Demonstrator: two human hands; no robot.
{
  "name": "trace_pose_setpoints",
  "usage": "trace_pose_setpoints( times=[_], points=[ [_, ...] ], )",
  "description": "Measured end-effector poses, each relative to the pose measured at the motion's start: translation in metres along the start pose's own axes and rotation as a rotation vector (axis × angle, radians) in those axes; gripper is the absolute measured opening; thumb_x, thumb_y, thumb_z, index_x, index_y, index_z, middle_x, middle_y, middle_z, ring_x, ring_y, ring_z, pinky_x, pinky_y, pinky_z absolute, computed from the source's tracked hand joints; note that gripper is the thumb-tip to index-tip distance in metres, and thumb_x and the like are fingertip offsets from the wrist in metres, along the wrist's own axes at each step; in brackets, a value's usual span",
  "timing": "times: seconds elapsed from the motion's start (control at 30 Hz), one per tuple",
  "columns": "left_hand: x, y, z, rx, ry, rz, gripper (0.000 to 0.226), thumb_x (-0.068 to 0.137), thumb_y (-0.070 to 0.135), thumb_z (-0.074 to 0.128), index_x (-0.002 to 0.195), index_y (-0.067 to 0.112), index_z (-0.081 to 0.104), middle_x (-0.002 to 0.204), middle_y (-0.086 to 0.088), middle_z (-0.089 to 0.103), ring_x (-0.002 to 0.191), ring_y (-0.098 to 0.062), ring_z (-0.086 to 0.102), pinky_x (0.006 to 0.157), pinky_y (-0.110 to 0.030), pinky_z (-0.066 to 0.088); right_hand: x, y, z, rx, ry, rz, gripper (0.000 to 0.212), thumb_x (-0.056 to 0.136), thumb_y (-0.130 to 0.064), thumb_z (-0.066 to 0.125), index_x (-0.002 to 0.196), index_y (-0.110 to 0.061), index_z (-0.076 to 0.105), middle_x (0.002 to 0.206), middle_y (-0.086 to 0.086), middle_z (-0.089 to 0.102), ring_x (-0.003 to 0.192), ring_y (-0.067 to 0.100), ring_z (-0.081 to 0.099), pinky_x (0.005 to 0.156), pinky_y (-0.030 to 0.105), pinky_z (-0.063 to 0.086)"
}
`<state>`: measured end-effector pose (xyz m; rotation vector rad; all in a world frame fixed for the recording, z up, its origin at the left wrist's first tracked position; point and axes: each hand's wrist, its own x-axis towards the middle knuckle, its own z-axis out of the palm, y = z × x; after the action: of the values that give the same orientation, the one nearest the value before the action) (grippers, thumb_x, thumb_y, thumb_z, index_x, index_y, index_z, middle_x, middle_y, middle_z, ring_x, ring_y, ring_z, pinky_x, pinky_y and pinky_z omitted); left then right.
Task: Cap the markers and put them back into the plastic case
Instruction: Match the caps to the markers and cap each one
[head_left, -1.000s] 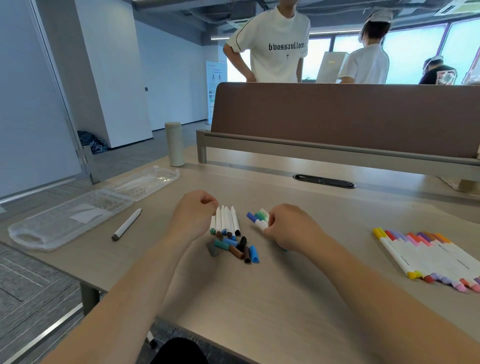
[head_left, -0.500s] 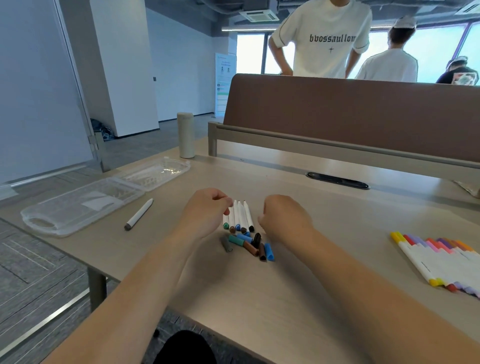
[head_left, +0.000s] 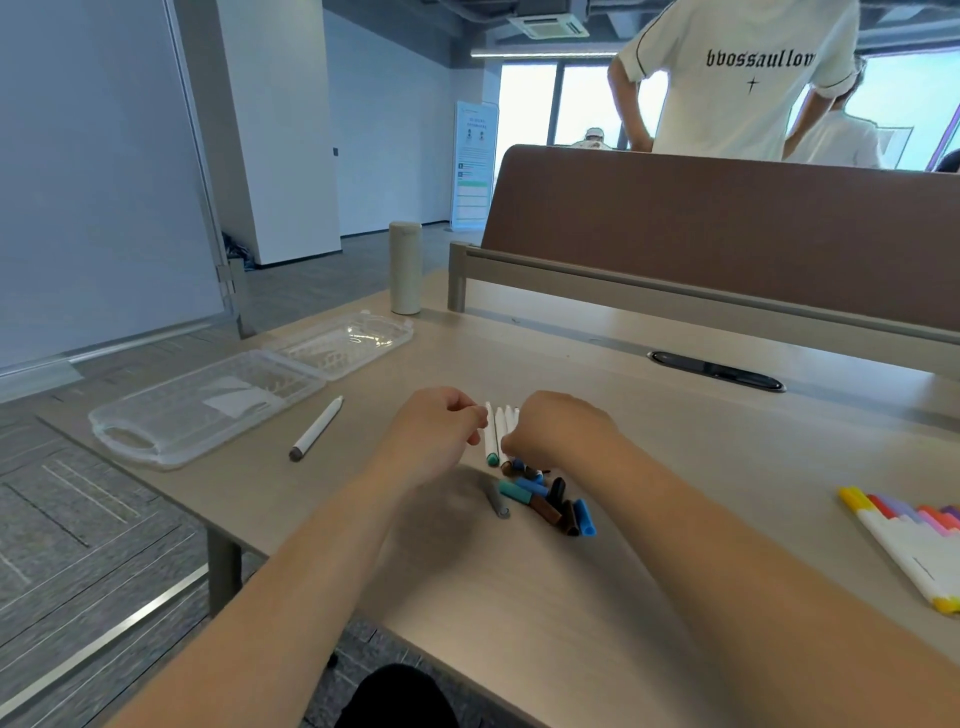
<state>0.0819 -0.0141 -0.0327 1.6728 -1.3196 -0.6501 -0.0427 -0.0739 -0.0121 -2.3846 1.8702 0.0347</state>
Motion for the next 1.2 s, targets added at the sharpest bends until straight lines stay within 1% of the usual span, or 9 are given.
trace_pose_setpoints(
  times=[0.23,0.37,0.47,0.57,0.67,0.8,0.93,1.07,1.2],
  points=[
    [0.002,0.001,0.003,-0.031,-0.024,-0.011,0.020,0.095,0.024,0.056,0.086,0.014,0.071,0.072,0.002,0.067,0.061,-0.012,0.053,0.064,-0.028,0.043,0.007,-0.003,0.000,-0.033,-0.047,-0.006,0.019,0.085,-0.024,0.063,0.071,-0.017,0.053,0.075,0.001,0.054,0.070,0.017,0.053,0.069,0.029,0.045],
    [0.000,0.002,0.004,-0.005,-0.045,-0.010,0.019,0.095,0.025,0.056,0.089,0.014,0.071,0.074,0.002,0.068,0.063,-0.012,0.054,0.065,-0.028,0.042,0.011,-0.002,-0.001,0.013,-0.075,-0.016,0.019,0.087,-0.020,0.061,0.070,-0.015,0.055,0.075,0.002,0.056,0.075,0.018,0.058,0.078,0.031,0.052],
    [-0.002,0.002,0.005,0.025,-0.036,-0.003,0.017,0.094,0.024,0.057,0.091,0.014,0.071,0.074,0.002,0.068,0.063,-0.011,0.054,0.064,-0.026,0.043,0.007,0.004,-0.005,0.077,-0.066,-0.029,0.020,0.089,-0.018,0.057,0.071,-0.012,0.056,0.075,0.003,0.057,0.071,0.018,0.056,0.073,0.029,0.050],
    [-0.005,0.005,0.006,0.104,-0.049,0.018,0.013,0.092,0.024,0.061,0.092,0.014,0.071,0.080,0.001,0.069,0.068,-0.013,0.057,0.067,-0.029,0.047,-0.005,0.012,-0.014,0.208,-0.067,-0.040,0.025,0.092,-0.020,0.055,0.069,-0.009,0.054,0.066,0.005,0.054,0.056,0.018,0.051,0.060,0.028,0.044],
    [-0.012,0.012,0.006,0.220,-0.147,0.085,0.010,0.088,0.020,0.065,0.094,0.018,0.073,0.087,0.001,0.070,0.080,-0.014,0.063,0.072,-0.028,0.051,-0.020,0.020,-0.021,0.307,-0.072,-0.037,0.030,0.091,-0.024,0.057,0.067,-0.006,0.056,0.061,0.006,0.055,0.049,0.017,0.047,0.054,0.026,0.041],
    [-0.022,0.019,0.009,0.362,-0.304,0.225,0.009,0.086,0.019,0.068,0.090,0.022,0.075,0.075,0.008,0.058,0.063,-0.006,0.050,0.056,-0.017,0.036,-0.034,0.035,-0.024,0.415,-0.128,-0.039,0.023,0.085,-0.020,0.054,0.071,-0.003,0.060,0.064,0.010,0.057,0.052,0.022,0.045,0.050,0.025,0.036],
    [-0.024,0.022,0.016,0.508,-0.355,0.306,0.010,0.086,0.023,0.070,0.093,0.029,0.073,0.084,0.007,0.060,0.072,-0.007,0.052,0.057,-0.016,0.034,-0.042,0.051,-0.024,0.538,-0.159,-0.043,0.023,0.083,-0.020,0.056,0.084,-0.001,0.069,0.069,0.008,0.061,0.055,0.020,0.045,0.049,0.025,0.036],
    [-0.025,0.024,0.023,0.592,-0.372,0.329,0.016,0.086,0.022,0.068,0.101,0.027,0.073,0.096,0.003,0.060,0.082,-0.011,0.054,0.063,-0.019,0.038,-0.047,0.064,-0.024,0.593,-0.148,-0.051,0.015,0.082,-0.018,0.059,0.079,-0.006,0.066,0.067,0.006,0.060,0.053,0.018,0.044,0.046,0.022,0.036],
    [-0.025,0.023,0.028,0.662,-0.376,0.369,0.016,0.084,0.022,0.068,0.099,0.027,0.074,0.093,0.005,0.058,0.085,-0.012,0.053,0.062,-0.018,0.037,-0.049,0.071,-0.021,0.613,-0.113,-0.048,0.020,0.085,-0.018,0.059,0.089,-0.001,0.069,0.068,0.006,0.061,0.053,0.017,0.047,0.045,0.022,0.037]
  ],
)
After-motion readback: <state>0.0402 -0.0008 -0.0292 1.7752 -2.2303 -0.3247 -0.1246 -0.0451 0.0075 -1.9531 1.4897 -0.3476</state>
